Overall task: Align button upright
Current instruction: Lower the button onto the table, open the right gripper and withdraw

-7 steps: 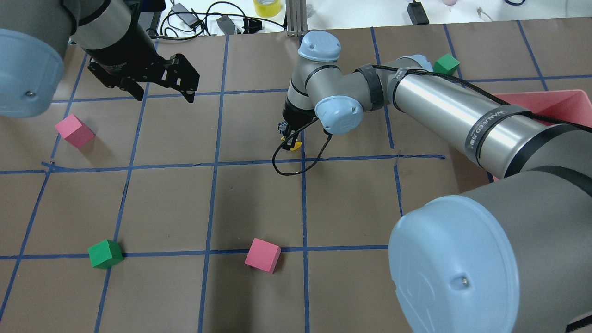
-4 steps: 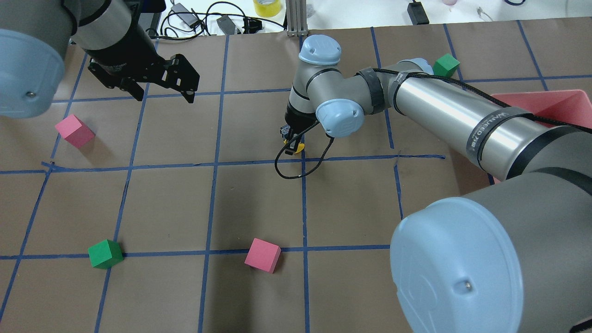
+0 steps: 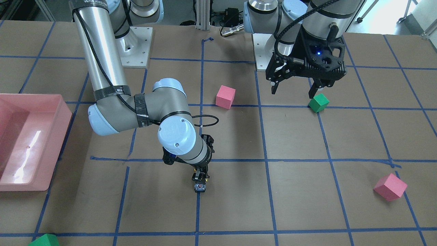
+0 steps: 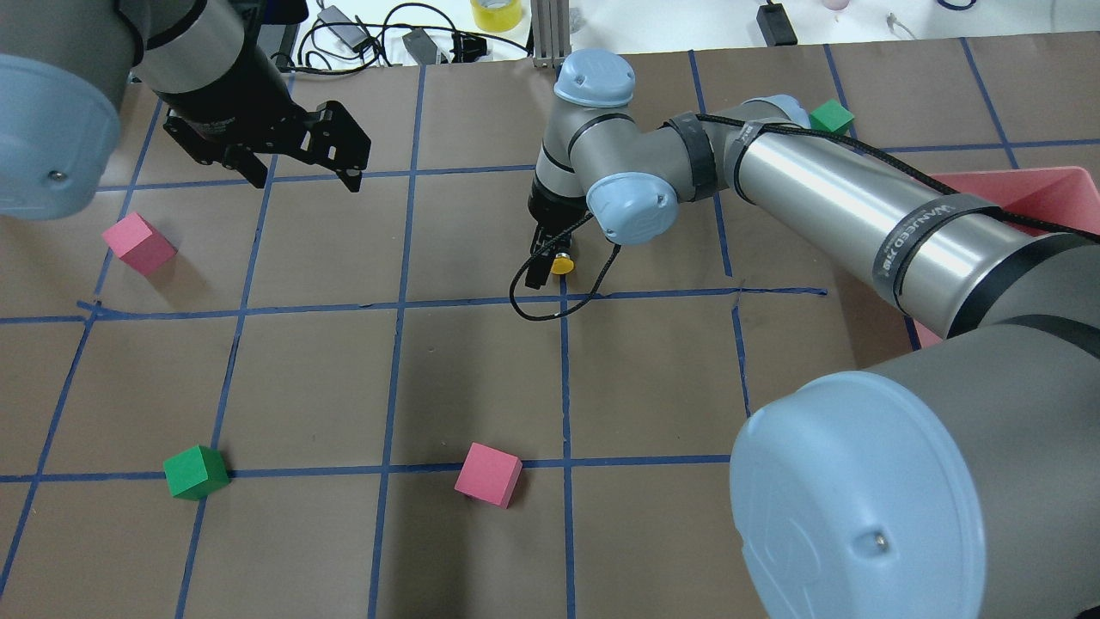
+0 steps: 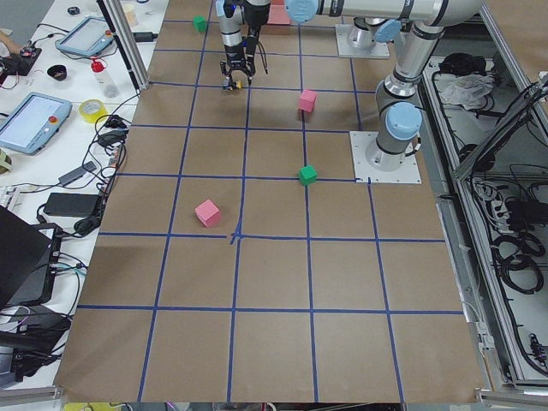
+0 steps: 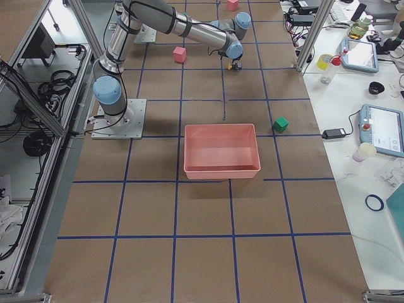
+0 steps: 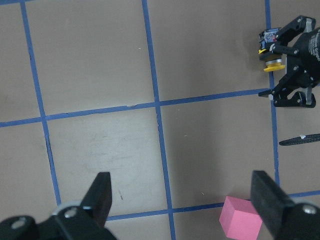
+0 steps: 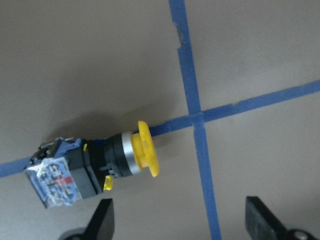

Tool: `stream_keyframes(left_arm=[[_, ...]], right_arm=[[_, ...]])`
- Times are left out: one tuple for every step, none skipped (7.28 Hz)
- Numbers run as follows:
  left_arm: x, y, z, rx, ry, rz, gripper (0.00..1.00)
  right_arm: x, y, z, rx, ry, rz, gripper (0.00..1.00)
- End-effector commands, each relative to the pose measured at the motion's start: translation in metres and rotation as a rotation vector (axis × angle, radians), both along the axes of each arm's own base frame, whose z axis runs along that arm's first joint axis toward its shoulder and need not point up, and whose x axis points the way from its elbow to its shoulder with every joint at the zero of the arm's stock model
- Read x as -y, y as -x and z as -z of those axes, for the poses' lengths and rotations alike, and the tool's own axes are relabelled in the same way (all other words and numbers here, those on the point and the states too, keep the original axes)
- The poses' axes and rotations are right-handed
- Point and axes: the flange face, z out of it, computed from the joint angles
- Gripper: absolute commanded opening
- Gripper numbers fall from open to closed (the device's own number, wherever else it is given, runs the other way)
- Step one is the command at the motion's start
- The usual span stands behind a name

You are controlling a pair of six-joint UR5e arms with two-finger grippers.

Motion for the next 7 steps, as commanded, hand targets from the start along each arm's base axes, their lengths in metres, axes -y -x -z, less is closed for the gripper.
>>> stream_keyframes(left_arm=[[0.000, 0.000, 0.001, 0.000, -0.001, 0.000, 1.00], [0.000, 0.000, 0.003, -0.001, -0.006, 0.000, 1.00], [-0.003, 0.001, 0.009, -0.003, -0.018, -0.001, 1.00], [-0.006, 0.001, 0.015, -0.003, -0.023, -0.004, 1.00], [-0.005, 0.006, 0.026, -0.011, -0.029, -0.005, 1.00], [-0.006, 0.023, 0.035, -0.050, 0.014, 0.023, 1.00], [-0.011, 0.045, 0.055, -0.057, 0.084, 0.035, 1.00]], right_arm=[[-0.002, 0.002, -0.039, 0.010, 0.080, -0.068, 0.93], [-0.009, 0.017, -0.066, -0.043, 0.172, -0.270, 0.93], [-0.020, 0.036, -0.076, -0.152, 0.210, -0.459, 0.93], [-0.035, 0.059, -0.080, -0.185, 0.202, -0.670, 0.99], [-0.045, 0.102, -0.097, -0.165, 0.208, -0.836, 1.00], [-0.053, 0.148, -0.112, -0.132, 0.214, -1.065, 1.00], [-0.060, 0.188, -0.127, -0.096, 0.202, -1.234, 1.00]])
